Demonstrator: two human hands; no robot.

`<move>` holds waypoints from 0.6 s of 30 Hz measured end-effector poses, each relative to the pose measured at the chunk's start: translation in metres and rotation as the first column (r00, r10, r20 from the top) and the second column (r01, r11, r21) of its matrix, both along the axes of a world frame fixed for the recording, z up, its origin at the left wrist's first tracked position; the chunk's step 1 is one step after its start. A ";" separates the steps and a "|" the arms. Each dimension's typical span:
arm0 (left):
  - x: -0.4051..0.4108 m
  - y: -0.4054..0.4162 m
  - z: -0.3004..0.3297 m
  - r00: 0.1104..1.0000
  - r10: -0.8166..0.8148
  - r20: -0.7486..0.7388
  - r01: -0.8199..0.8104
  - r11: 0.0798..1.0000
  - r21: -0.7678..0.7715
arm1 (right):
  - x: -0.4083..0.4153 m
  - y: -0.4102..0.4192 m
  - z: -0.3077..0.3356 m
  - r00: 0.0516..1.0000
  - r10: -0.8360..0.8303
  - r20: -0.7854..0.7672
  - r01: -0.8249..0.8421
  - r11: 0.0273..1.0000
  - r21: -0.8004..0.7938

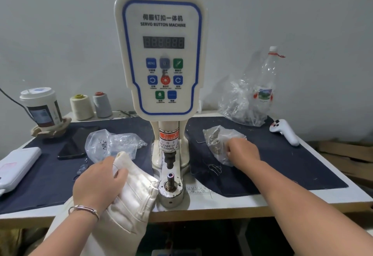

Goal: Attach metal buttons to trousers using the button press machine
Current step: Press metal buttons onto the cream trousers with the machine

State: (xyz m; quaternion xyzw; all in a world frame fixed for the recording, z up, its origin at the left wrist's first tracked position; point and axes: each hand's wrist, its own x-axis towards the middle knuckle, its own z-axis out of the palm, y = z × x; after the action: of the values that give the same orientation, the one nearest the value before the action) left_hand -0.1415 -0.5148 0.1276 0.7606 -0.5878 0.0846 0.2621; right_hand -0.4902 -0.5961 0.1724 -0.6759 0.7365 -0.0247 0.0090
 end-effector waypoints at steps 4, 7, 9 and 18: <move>0.001 0.000 -0.001 1.000 0.004 -0.007 -0.004 1.000 -0.009 | -0.006 0.014 -0.005 0.994 -0.015 0.108 0.031 0.990 -0.141; 0.001 -0.001 -0.001 1.000 0.005 -0.004 -0.005 1.000 -0.006 | -0.006 0.029 -0.006 0.975 -0.025 0.221 0.075 0.973 -0.219; 0.001 0.000 -0.002 1.000 0.008 -0.005 -0.008 1.000 -0.007 | -0.002 0.042 -0.004 0.959 -0.034 0.282 0.114 0.956 -0.272; 0.001 0.003 0.002 1.000 0.003 0.009 -0.003 1.000 0.002 | 0.081 0.094 0.028 0.047 -0.154 0.987 0.005 0.988 0.154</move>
State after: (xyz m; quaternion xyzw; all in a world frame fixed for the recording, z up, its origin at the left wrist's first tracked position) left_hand -0.1407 -0.5120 0.1300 0.7614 -0.5879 0.0880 0.2587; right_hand -0.4089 -0.5024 0.2000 -0.4295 0.5639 -0.4434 0.5485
